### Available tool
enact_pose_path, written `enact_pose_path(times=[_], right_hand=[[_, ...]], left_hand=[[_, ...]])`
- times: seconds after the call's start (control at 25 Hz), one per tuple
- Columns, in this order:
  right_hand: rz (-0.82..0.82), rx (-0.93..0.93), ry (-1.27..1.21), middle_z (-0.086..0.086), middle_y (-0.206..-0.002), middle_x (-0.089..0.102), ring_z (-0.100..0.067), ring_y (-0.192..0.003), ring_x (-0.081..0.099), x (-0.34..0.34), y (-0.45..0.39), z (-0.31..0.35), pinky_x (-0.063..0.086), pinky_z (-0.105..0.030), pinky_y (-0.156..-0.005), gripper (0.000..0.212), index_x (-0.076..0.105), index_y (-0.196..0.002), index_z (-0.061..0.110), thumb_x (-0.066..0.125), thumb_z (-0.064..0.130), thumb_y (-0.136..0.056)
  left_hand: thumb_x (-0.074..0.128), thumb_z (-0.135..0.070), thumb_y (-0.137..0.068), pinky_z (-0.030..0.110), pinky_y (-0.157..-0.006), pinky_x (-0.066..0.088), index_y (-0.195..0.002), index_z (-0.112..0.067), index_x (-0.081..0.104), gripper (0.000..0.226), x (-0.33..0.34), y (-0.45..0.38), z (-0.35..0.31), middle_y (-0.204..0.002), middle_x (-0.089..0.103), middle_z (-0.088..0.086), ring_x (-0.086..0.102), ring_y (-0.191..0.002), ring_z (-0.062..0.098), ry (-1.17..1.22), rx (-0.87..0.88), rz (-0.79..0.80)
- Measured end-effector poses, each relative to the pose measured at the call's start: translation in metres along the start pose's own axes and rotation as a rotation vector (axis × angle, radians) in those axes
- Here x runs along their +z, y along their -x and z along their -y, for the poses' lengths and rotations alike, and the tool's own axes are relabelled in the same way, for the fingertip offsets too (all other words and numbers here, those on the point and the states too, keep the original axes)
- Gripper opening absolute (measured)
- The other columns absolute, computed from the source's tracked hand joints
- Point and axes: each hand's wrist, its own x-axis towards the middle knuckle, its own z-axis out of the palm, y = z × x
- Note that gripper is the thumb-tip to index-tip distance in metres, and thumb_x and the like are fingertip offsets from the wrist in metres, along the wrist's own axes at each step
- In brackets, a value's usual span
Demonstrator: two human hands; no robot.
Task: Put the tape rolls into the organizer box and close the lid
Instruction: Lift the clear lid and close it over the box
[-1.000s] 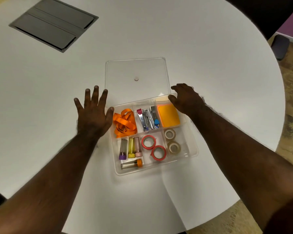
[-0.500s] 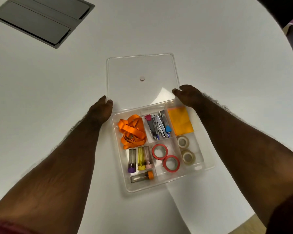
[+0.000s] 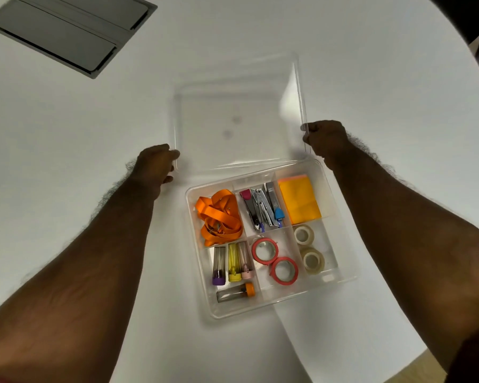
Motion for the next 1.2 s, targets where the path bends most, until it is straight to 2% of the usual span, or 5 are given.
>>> enact_pose_path(times=[0.16, 0.4, 0.56, 0.68, 1.2], right_hand=[[-0.116, -0.232, -0.207, -0.006, -0.091, 0.063, 0.003, -0.061, 0.055, -0.006, 0.017, 0.025, 0.040, -0.005, -0.044, 0.028, 0.065, -0.112, -0.006, 0.051, -0.011, -0.089], [-0.116, -0.417, -0.317, 0.002, -0.077, 0.066, -0.008, -0.066, 0.060, -0.031, 0.051, 0.039, 0.055, -0.022, -0.054, 0.015, 0.071, -0.098, 0.012, 0.064, 0.005, -0.087], [0.069, -0.364, -0.495, 0.003, -0.073, 0.073, -0.010, -0.063, 0.067, -0.044, 0.075, 0.013, 0.057, -0.022, -0.057, 0.018, 0.073, -0.102, 0.013, 0.066, 0.003, -0.088], [0.144, -0.292, -0.511, -0.001, -0.084, 0.072, -0.012, -0.066, 0.070, -0.048, 0.087, -0.017, 0.058, -0.021, -0.063, 0.026, 0.071, -0.108, 0.013, 0.065, -0.001, -0.088], [-0.066, -0.029, -0.252, 0.006, -0.082, 0.067, -0.009, -0.070, 0.063, -0.047, 0.106, -0.084, 0.057, -0.027, -0.062, 0.030, 0.070, -0.111, 0.010, 0.072, 0.006, -0.082]], left_hand=[[0.053, -0.037, -0.092, 0.031, -0.066, 0.051, -0.095, -0.021, 0.063, 0.019, -0.009, 0.009, -0.018, -0.110, 0.060, 0.003, 0.058, -0.087, 0.019, 0.134, 0.009, -0.001], [0.022, -0.064, -0.094, 0.042, -0.084, 0.052, -0.133, -0.016, 0.054, 0.070, -0.031, 0.052, -0.019, -0.124, 0.059, 0.000, 0.060, -0.105, 0.025, 0.442, -0.031, 0.108], [0.042, -0.053, -0.091, 0.021, -0.063, 0.051, -0.120, -0.020, 0.059, 0.046, -0.047, 0.088, 0.014, -0.092, 0.069, -0.006, 0.059, -0.067, 0.010, 0.637, -0.039, 0.485], [0.029, -0.042, -0.100, 0.015, -0.048, 0.044, -0.123, -0.014, 0.060, 0.047, -0.046, 0.103, 0.038, -0.075, 0.068, -0.007, 0.056, -0.050, 0.005, 0.758, -0.083, 0.506], [0.064, -0.020, -0.090, 0.032, -0.053, 0.058, -0.103, -0.027, 0.072, 0.017, -0.008, 0.140, 0.121, -0.068, 0.068, -0.005, 0.065, -0.055, 0.013, 0.099, 0.007, 0.113]])
